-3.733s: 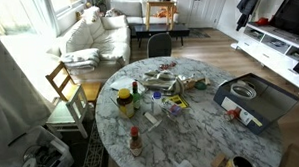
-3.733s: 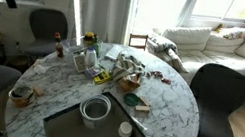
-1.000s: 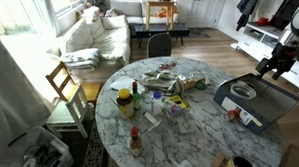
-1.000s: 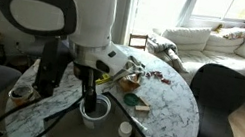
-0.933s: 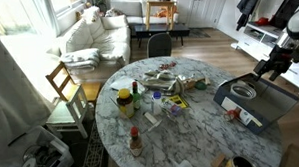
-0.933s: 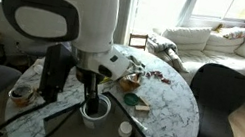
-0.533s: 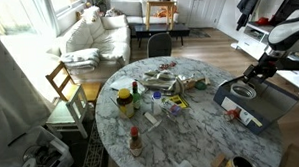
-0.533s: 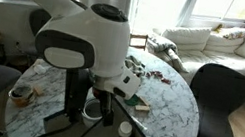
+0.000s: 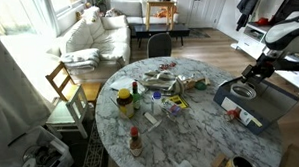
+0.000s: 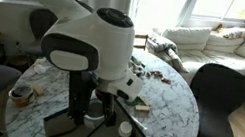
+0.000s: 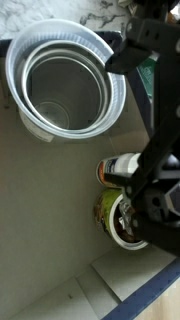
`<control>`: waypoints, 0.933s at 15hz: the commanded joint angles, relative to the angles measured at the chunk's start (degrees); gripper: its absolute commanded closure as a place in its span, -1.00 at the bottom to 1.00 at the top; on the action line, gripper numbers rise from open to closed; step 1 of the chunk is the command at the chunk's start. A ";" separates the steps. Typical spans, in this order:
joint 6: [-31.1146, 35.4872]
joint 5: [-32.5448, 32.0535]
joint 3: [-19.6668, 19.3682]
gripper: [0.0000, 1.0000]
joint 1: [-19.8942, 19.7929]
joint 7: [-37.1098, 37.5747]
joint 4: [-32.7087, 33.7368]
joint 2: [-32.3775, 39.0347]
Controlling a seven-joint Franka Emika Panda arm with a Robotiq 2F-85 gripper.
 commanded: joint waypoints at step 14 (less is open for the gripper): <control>-6.86 13.99 0.84 0.39 -5.55 -18.71 1.59 3.48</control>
